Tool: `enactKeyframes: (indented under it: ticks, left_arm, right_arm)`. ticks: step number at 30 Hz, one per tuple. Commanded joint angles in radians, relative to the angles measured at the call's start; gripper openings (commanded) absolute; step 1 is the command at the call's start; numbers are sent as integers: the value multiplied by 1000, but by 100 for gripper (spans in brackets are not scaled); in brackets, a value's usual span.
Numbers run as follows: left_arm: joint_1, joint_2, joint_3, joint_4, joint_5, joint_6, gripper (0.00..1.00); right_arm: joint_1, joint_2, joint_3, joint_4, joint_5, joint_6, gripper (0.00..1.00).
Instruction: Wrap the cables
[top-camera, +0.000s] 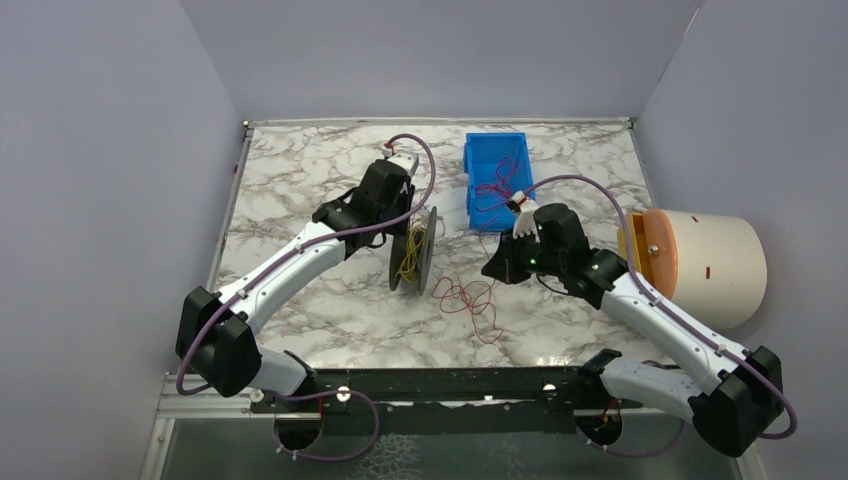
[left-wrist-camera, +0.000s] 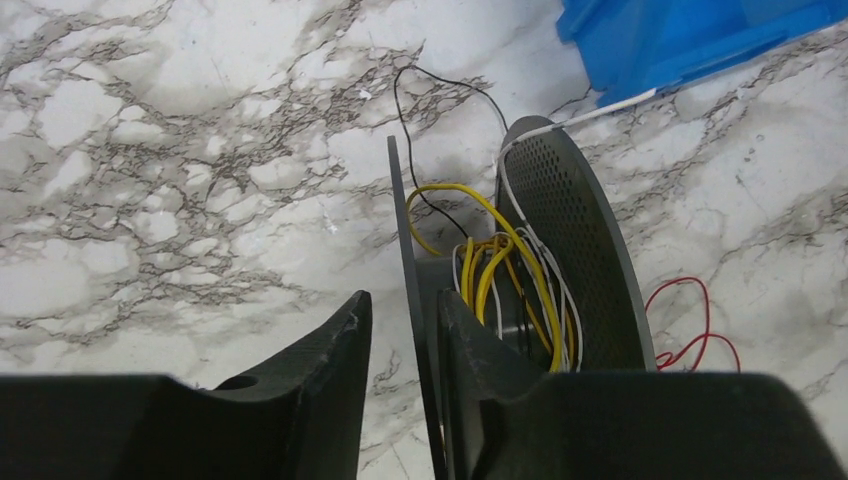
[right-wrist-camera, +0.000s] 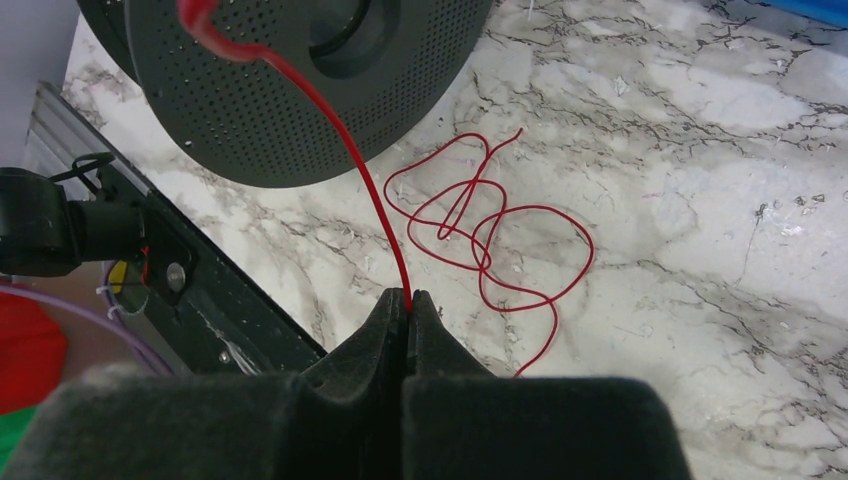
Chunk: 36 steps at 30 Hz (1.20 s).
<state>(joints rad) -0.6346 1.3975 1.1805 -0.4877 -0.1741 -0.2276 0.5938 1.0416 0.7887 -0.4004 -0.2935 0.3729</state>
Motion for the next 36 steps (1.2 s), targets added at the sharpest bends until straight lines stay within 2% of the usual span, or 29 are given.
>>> enactKeyframes:
  ticks: [1, 11, 15, 25, 36]
  left_arm:
    - [6, 3, 7, -39, -70, -7, 27]
    - [4, -9, -6, -43, -68, -65, 0]
    - [-1, -24, -3, -38, -93, -112, 0]
    - [-111, -15, 38, -15, -327, -253, 0]
    - [-173, 109, 138, 65, -326, -295, 0]
  right_arm:
    - [0, -6, -12, 37, -24, -3, 1]
    - [0, -2, -16, 46, -18, 4, 1]
    - [-1, -1, -13, 46, -9, 3, 1]
    - [0, -9, 2, 38, 26, -2, 1]
    - [0, -125, 8, -40, 101, -7, 1]
